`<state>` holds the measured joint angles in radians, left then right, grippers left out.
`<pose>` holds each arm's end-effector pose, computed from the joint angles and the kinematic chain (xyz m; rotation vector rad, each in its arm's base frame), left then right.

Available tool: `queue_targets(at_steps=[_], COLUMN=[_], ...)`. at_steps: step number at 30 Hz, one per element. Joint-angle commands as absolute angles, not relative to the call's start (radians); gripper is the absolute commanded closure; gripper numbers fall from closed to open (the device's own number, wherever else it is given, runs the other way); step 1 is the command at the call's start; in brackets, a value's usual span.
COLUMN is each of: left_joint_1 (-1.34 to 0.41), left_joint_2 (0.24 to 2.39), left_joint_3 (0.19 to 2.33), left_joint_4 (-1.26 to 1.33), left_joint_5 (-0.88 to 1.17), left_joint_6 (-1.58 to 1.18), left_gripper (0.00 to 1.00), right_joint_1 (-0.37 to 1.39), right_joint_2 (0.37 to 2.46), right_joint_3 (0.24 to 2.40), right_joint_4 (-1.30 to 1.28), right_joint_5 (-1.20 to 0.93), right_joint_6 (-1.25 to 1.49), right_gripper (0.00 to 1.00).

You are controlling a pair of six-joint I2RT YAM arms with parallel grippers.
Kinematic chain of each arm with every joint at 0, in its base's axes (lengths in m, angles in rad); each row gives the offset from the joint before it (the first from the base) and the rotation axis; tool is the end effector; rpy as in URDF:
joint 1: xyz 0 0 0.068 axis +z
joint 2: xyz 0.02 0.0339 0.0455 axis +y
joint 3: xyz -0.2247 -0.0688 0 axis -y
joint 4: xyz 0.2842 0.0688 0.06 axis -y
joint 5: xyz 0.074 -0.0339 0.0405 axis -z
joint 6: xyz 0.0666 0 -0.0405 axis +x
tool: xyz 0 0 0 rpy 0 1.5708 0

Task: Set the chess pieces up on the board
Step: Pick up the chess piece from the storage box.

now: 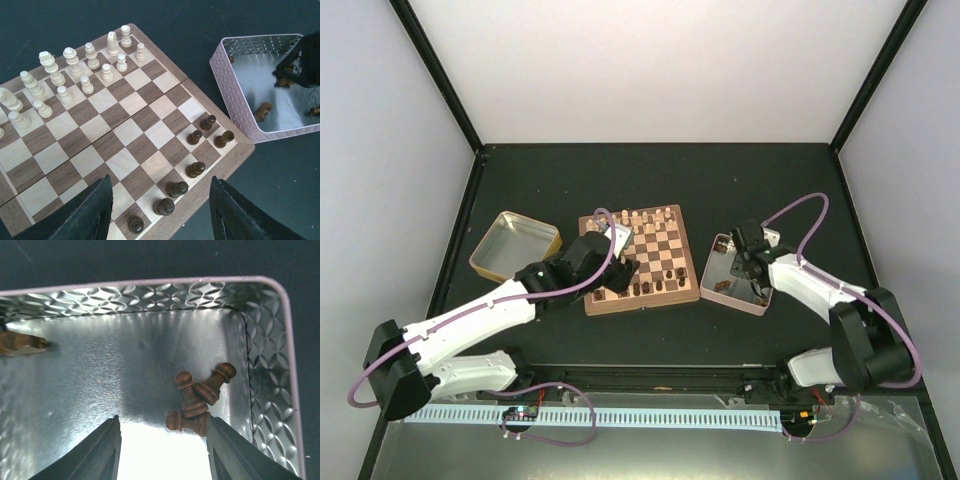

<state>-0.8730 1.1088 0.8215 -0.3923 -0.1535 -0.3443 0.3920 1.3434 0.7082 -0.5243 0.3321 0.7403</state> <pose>0.2122 -0.2372 0.2038 0.5159 2.2270 -0.4797 0.2749 0.0901 0.0865 0.5441 2.5640 -0.0774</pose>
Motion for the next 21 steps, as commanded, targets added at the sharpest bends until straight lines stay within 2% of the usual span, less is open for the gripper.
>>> queue_targets(at_steps=[1,4,8,15,21], left_joint_1=[-0.873,-0.873,-0.872,-0.873,-0.872], left_joint_2=[1.085,1.085,1.087,1.090,1.090], left_joint_3=[0.845,0.841,0.840,0.840,0.841], left_joint_4=[-0.402,-0.398,-0.396,-0.395,-0.395], left_joint_5=[-0.144,-0.135,-0.129,-0.120,-0.117], left_joint_6=[-0.353,-0.351,-0.350,-0.350,-0.351], left_gripper=[0.45,0.45,0.45,0.45,0.45], right_joint_1=[0.386,0.384,0.374,0.353,0.341], right_joint_2=[1.418,1.465,1.505,1.506,1.509], right_joint_3=[0.746,0.750,0.739,0.706,0.700], right_joint_4=[-0.531,-0.533,-0.521,-0.453,-0.415], right_joint_5=[0.393,0.416,0.398,0.318,0.281], right_joint_6=[0.772,0.787,0.798,0.787,0.751], right_gripper=[0.52,0.47,0.46,0.58,0.58])
